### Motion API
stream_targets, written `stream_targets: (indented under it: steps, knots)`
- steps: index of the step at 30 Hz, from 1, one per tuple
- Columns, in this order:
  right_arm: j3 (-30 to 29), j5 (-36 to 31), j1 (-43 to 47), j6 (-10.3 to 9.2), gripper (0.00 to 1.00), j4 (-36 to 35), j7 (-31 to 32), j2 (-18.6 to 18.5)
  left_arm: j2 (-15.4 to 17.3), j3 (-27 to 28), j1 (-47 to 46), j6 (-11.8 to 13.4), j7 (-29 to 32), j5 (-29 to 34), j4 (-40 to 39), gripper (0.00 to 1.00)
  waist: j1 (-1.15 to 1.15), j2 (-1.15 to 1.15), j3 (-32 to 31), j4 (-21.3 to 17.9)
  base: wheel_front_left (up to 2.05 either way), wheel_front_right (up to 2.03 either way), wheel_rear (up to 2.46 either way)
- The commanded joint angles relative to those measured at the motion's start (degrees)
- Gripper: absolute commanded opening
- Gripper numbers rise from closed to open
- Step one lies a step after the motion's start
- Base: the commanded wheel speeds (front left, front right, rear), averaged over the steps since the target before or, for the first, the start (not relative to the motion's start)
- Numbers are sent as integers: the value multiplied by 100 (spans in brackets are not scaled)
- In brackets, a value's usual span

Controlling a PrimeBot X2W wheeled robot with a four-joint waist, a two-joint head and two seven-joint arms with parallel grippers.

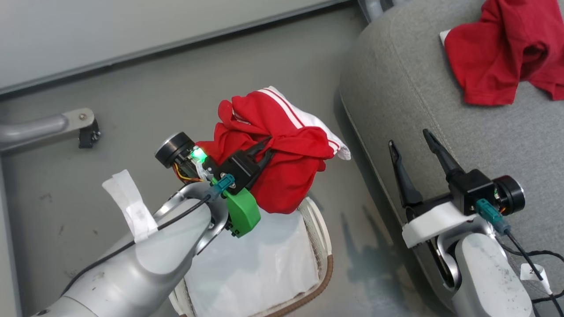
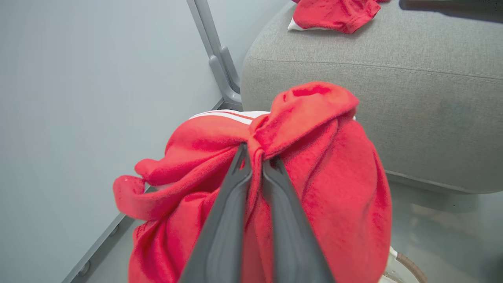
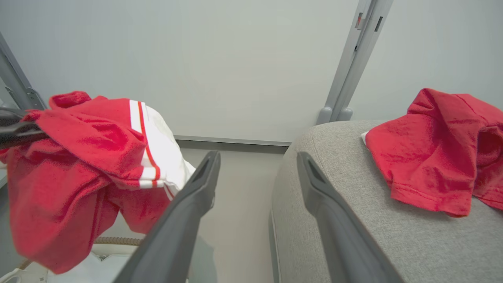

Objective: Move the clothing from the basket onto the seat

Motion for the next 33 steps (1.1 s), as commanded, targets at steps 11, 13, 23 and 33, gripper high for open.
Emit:
stream_targets:
  steps: [11, 13, 23, 33]
  knots:
    - [394, 24, 426, -6, 100, 221, -28, -24, 363, 149, -705, -112, -19, 156, -387, 0, 0, 0, -1747, 390, 0, 0, 0]
    - [474, 14, 381, -6, 100, 242, -28, -22, 368, 160, -849, -126, -19, 112, -459, 0, 0, 0, -1793, 404, 0, 0, 0]
    - [960, -187, -50, -6, 100, 506, -28, -25, 379, 61, -1266, -144, 15, 27, -781, 0, 0, 0, -1857, 545, 0, 0, 0]
    - [1365, -291, -985, -6, 100, 1447, -28, -113, 264, -166, -1307, -147, 41, -74, -1074, 0, 0, 0, -1876, 820, 0, 0, 0]
